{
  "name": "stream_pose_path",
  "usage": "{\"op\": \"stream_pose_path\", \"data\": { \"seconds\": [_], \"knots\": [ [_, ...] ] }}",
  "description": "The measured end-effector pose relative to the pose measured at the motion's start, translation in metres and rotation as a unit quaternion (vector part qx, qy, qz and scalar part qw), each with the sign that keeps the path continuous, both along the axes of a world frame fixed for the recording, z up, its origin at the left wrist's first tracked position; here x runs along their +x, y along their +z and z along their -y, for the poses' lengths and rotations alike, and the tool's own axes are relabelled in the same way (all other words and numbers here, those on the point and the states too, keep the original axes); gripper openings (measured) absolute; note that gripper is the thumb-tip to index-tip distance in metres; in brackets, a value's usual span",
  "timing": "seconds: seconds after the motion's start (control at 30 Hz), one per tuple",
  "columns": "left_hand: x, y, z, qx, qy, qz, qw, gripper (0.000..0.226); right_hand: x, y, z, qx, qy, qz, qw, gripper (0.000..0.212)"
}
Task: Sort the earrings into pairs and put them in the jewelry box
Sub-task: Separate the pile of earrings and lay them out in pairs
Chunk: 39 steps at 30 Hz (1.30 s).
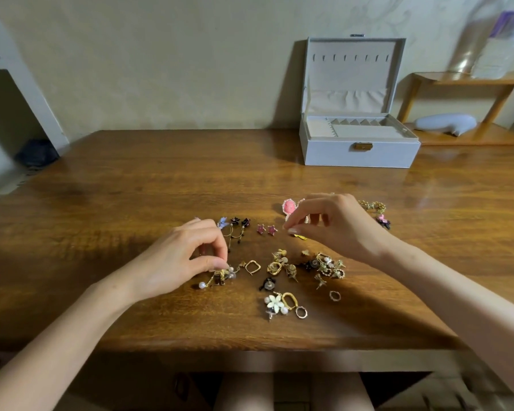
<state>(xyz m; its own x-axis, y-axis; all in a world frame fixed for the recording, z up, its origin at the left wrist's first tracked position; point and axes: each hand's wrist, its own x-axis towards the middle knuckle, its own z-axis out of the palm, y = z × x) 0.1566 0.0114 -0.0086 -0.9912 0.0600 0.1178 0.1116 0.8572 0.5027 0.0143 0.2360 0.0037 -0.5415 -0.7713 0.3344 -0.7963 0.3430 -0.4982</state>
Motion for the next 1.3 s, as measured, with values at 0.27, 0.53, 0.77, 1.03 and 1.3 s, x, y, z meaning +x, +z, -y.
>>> {"op": "stream_pose_path", "data": {
  "seconds": [0.27,0.53,0.77,1.03,1.3],
  "knots": [
    [-0.001,-0.004,-0.001,-0.038,0.010,-0.006,0.999,0.016,0.006,-0.003,0.003,0.080,0.101,0.013,0.992,0.014],
    [0.003,0.008,0.004,0.079,0.002,-0.010,0.997,0.010,0.005,0.004,-0.004,0.032,0.094,0.006,0.995,0.008],
    [0.000,0.014,-0.002,0.243,0.005,-0.036,0.969,0.023,0.028,0.003,-0.008,0.083,0.201,0.043,0.975,0.016],
    [-0.006,0.015,-0.016,0.353,0.050,-0.061,0.932,0.018,0.039,-0.002,0.002,0.130,0.229,0.003,0.965,0.022],
    [-0.010,0.014,-0.017,0.410,0.074,-0.057,0.907,0.017,0.044,-0.001,0.006,0.153,0.258,-0.046,0.953,0.022]
  ]
}}
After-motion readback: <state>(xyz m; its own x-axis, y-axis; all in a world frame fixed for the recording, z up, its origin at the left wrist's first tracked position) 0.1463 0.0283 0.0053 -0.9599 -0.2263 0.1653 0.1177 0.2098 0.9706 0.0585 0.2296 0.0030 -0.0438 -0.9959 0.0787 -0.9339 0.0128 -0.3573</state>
